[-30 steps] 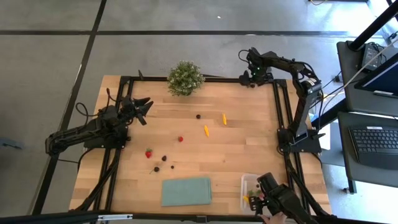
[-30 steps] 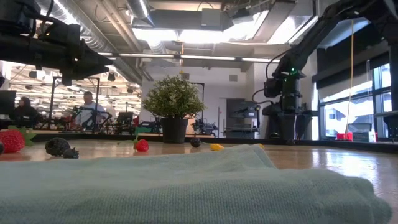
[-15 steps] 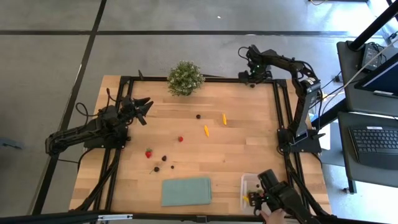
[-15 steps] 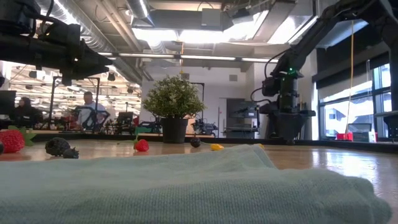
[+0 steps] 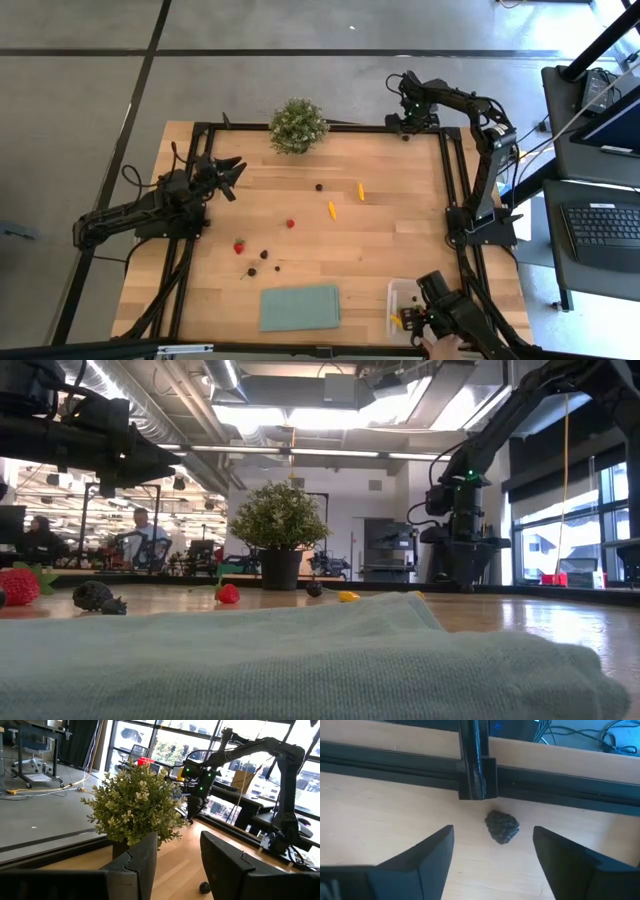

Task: Pick and placing Produce into tupperware
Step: Put the blackberry into the transparent bin

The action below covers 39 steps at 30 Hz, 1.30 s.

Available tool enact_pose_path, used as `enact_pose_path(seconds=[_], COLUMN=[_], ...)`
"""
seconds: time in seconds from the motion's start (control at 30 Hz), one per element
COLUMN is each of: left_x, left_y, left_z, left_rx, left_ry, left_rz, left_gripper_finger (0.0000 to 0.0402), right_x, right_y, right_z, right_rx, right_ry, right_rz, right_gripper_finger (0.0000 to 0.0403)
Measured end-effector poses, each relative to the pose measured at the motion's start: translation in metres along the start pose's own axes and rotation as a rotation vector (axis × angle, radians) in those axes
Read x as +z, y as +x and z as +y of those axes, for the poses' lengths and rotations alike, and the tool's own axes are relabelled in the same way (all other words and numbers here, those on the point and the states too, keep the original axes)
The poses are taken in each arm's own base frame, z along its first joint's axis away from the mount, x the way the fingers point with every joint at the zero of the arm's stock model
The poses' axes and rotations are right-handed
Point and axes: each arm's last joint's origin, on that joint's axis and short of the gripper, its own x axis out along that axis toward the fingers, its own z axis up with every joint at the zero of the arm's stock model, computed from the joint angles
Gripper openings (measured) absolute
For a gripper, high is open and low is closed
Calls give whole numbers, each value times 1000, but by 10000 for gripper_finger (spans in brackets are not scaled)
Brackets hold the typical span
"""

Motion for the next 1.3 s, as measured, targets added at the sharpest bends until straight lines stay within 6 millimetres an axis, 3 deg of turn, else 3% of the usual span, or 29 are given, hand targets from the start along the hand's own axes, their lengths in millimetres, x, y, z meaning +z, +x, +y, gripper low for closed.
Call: enact_pose_path(seconds=[0.13, 0.9, 1.3], left_x=[0, 0, 0], left_y=[0, 0, 0], left_z=[0, 0, 0], left_rx=[0, 0, 0], left_ry=[0, 0, 0], left_rz=[0, 0, 0], left_gripper_finger=[143, 143, 143], right_x=[-1, 0, 1], right_y=[11, 10, 10], right_z=[0, -6, -8], right_rx=[14, 13, 6], right_ry=[-6, 64, 81], right_rz=[63, 84, 81], right_gripper_finger=[266, 264, 208])
